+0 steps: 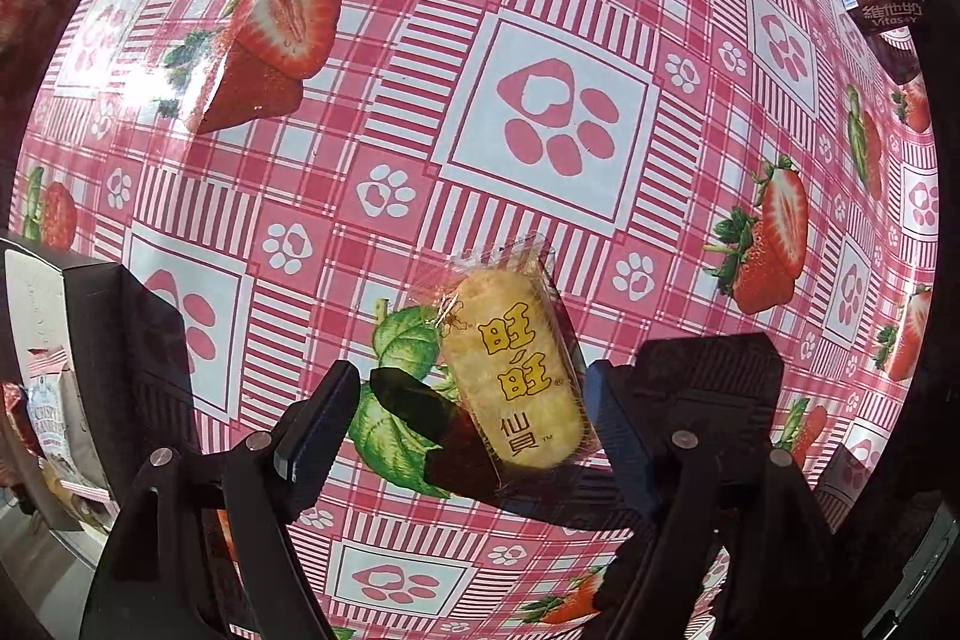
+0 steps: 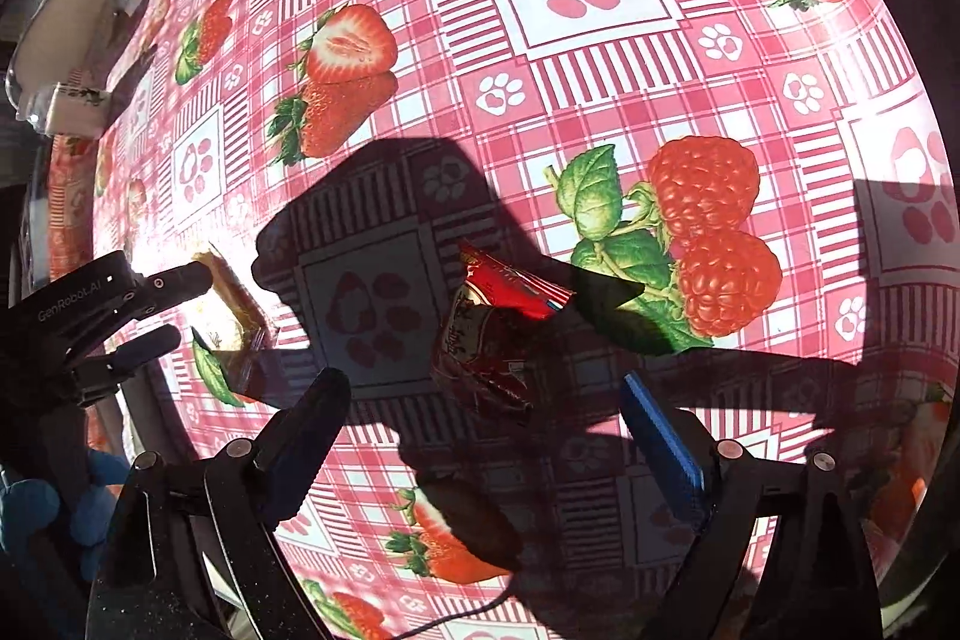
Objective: Organize snacks
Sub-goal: 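Lift both held snacks and carry them toward the white box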
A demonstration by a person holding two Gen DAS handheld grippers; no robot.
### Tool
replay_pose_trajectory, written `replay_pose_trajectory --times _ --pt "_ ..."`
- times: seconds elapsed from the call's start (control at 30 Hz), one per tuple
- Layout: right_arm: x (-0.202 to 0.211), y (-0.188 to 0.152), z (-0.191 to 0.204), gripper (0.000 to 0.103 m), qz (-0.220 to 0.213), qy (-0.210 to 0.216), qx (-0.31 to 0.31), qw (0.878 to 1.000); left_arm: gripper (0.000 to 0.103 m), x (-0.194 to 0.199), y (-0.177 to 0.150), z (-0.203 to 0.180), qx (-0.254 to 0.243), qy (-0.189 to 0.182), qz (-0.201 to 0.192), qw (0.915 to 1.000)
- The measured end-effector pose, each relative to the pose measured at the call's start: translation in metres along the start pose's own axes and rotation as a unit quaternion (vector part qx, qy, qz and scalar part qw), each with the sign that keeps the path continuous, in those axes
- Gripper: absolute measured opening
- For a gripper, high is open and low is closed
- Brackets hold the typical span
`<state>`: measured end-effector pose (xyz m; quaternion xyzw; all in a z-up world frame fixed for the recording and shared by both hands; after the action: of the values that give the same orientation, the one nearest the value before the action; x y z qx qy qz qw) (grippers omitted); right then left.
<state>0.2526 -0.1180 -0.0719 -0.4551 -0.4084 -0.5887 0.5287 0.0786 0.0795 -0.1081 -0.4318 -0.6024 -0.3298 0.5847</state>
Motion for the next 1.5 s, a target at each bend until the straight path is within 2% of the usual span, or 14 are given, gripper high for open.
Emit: replay_pose_trajectory --times 0.23,0.33,0.43,0.5,0.57,0.67,0.73,0.77,0.8,0.87,1.03,1.2,1.3,1.5 --pt "-0.004 0.016 -0.021 0.092 0.015 -0.020 -0.020 0.999 0.086 -0.015 -0.013 -0.019 -0.037 0.049 -0.023 0.9978" --pt "-0.011 0.014 -0.017 0.092 0.017 -0.048 -0.007 0.999 0.079 -0.012 -0.022 -0.021 -0.068 0.050 -0.041 0.9956" --pt "-0.011 0.009 -0.002 0.069 0.004 -0.071 0.030 0.997 0.056 -0.006 -0.044 -0.023 -0.115 0.051 -0.062 0.9901" --pt "-0.011 0.000 0.007 0.043 0.002 -0.071 0.057 0.996 0.040 -0.004 -0.060 -0.018 -0.149 0.053 -0.061 0.9855" --pt "-0.011 -0.009 0.010 0.034 0.011 -0.046 0.074 0.996 0.040 -0.006 -0.086 0.000 -0.163 0.047 -0.048 0.9844" --pt "-0.016 -0.041 0.018 0.034 0.029 -0.038 0.110 0.993 0.040 -0.008 -0.121 0.027 -0.167 0.056 -0.040 0.9836" --pt "-0.022 -0.064 0.018 0.035 0.050 -0.020 0.116 0.992 0.052 -0.011 -0.134 0.042 -0.157 0.066 -0.031 0.9849" --pt "-0.022 -0.073 0.016 0.038 0.053 -0.010 0.113 0.992 0.057 -0.011 -0.137 0.048 -0.150 0.063 -0.029 0.9862" --pt "-0.021 -0.081 0.013 0.057 0.055 -0.004 0.107 0.993 0.067 -0.011 -0.139 0.052 -0.145 0.061 -0.029 0.9872" --pt "-0.017 -0.089 0.004 0.087 0.047 -0.008 0.087 0.995 0.072 -0.008 -0.139 0.058 -0.139 0.061 -0.037 0.9877" --pt "-0.011 -0.087 -0.011 0.087 0.039 -0.018 0.055 0.998 0.079 -0.013 -0.124 0.051 -0.140 0.071 -0.038 0.9869" --pt "-0.023 -0.074 -0.005 0.088 0.039 -0.041 0.013 0.998 0.089 -0.020 -0.139 0.051 -0.112 0.055 -0.033 0.9916" --pt "-0.033 -0.063 0.005 0.102 0.044 -0.055 0.006 0.997 0.096 -0.027 -0.149 0.053 -0.118 0.058 -0.031 0.9908" --pt "-0.058 -0.071 0.036 0.103 0.055 -0.127 0.027 0.990 0.103 -0.033 -0.152 0.063 -0.113 0.058 -0.025 0.9916"
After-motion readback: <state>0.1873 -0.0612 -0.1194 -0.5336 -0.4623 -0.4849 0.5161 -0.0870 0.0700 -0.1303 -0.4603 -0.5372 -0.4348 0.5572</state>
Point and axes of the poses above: each gripper's, at about its wrist camera, not at the fingertips, and x roughly against the way its jaws point, z to its left, y to its top, the point moved 5 cm from there along -x, roughly the way its jaws point, and after that the axes turned 4 degrees about x, right-handed, at the moved point
